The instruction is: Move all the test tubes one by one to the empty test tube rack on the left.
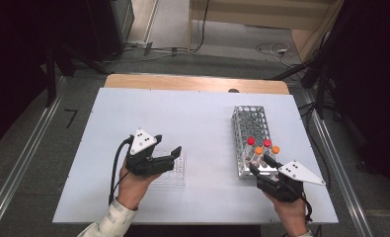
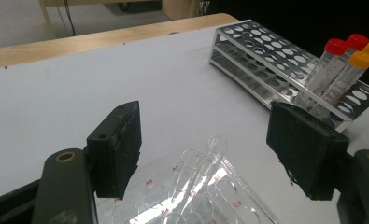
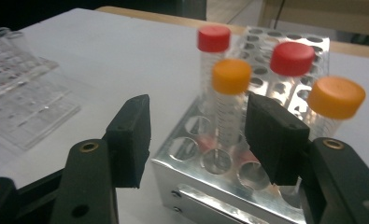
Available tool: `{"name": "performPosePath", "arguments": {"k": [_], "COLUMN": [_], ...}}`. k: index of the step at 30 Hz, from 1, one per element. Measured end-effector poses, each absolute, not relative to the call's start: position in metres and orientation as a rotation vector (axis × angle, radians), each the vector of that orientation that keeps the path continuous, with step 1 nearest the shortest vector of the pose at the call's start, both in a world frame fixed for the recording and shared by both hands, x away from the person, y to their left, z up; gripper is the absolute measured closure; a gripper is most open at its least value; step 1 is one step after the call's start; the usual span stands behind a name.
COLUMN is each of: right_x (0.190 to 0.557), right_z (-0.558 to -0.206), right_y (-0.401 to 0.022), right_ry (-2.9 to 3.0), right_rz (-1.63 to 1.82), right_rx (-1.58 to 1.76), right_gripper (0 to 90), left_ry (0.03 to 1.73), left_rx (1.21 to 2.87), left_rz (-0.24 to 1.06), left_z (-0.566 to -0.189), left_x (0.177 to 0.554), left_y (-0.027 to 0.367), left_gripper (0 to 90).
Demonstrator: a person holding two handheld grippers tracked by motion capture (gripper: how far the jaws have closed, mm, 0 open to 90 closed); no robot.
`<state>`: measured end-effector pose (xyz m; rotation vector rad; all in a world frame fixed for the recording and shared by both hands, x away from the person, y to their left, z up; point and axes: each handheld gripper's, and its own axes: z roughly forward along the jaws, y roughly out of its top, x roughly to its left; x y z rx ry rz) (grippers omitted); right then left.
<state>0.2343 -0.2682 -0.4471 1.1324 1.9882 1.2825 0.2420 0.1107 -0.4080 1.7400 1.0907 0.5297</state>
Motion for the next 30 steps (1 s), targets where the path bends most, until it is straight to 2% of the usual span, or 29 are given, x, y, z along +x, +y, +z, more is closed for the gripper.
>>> {"name": "performPosePath", "arguments": {"k": [13, 21, 30], "right_x": [0.256, 0.259, 0.252], "right_z": [-0.463, -0.467, -0.451], "right_y": [-0.266, -0.265, -0.266], "right_ry": [1.972, 1.951, 1.901], "right_rz": [1.213, 1.19, 1.229], "right_rx": [1.168, 1.164, 1.129], "right_gripper": [56.6, 70.5, 71.3], "left_ry": [1.09, 1.084, 1.078], "left_rx": [1.744, 1.747, 1.745], "left_rz": [0.529, 0.525, 0.525], "left_z": [-0.409, -0.409, -0.408], "left_x": [0.241, 0.241, 0.241], "left_y": [0.108, 0.106, 0.106], "left_gripper": [27.3, 27.3, 27.1]}}
